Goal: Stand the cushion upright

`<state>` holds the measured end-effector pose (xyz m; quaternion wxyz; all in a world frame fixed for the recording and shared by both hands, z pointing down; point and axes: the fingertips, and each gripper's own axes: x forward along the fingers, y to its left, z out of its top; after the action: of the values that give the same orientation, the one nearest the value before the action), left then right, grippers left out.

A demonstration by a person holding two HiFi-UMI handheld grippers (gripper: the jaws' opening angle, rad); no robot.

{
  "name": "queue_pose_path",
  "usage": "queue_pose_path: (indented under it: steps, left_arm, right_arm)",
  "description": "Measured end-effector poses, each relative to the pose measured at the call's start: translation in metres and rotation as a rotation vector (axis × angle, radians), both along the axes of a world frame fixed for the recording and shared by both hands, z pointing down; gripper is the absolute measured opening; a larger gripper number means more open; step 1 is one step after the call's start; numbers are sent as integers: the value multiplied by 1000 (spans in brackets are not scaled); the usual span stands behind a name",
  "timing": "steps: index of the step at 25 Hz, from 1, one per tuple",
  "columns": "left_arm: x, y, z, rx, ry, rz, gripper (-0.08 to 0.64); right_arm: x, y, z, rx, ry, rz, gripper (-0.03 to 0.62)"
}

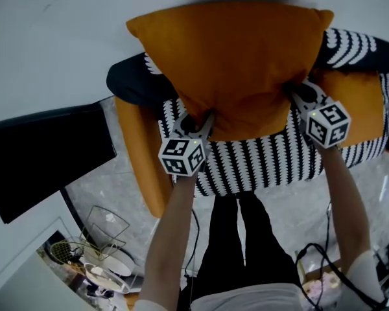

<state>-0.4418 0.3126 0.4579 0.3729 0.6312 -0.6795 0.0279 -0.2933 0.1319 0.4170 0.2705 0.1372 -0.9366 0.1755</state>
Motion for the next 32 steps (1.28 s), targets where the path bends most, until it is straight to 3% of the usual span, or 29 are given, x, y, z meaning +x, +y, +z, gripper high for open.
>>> queue_pose_path:
  steps: [5,11,22,27,32]
  left_arm:
    - [-8,-8,12,-9,18,43,207]
    - [0,-5,31,-55,21,82,247]
    - [9,0,52,-99,81,35,300]
    - [5,9,50,-113,38,71,348]
    - [4,18,30,-123,-15,93,336]
  right_arm:
    - [-6,-11,13,-2,11,53,61]
    - [2,-10,28,15,70,41,86]
    - [13,-14,42,-63,103,71,126]
    - [22,-14,41,-89,88,76,164]
    - [33,-7,18,-20,117,46,189]
